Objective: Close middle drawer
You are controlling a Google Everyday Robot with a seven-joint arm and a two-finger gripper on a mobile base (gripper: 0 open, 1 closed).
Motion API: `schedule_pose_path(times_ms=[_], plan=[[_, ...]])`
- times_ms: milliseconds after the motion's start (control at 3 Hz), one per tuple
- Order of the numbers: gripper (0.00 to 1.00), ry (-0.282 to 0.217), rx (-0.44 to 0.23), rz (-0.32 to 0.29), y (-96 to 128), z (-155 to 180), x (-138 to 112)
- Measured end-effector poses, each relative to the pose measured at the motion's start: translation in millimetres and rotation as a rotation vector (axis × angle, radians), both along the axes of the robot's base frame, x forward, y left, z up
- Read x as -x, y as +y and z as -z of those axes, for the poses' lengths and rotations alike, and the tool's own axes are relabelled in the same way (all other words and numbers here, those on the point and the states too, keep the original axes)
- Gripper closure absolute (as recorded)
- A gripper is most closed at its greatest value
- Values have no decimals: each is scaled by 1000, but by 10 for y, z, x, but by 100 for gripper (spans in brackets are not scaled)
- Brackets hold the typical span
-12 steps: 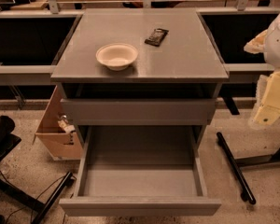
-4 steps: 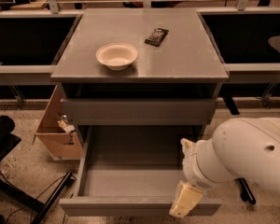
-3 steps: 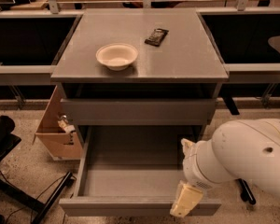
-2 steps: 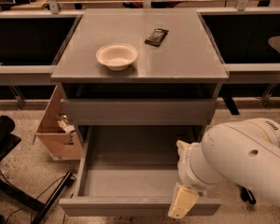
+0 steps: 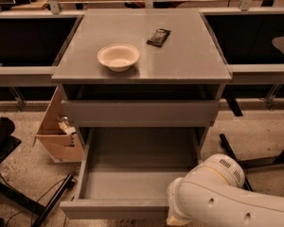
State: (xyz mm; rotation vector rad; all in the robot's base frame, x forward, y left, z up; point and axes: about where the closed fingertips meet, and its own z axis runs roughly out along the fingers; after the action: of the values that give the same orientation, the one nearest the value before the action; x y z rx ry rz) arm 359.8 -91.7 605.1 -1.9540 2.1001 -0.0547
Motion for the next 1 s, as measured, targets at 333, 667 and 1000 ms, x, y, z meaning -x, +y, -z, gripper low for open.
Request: schedule_pose_path(times_ms=[333,667,1000], plan=[[73,-13,36,-33,-38,265,30],[96,-6,56,-48,-78,531,58],[100,4,38,-24,-87,792,35]])
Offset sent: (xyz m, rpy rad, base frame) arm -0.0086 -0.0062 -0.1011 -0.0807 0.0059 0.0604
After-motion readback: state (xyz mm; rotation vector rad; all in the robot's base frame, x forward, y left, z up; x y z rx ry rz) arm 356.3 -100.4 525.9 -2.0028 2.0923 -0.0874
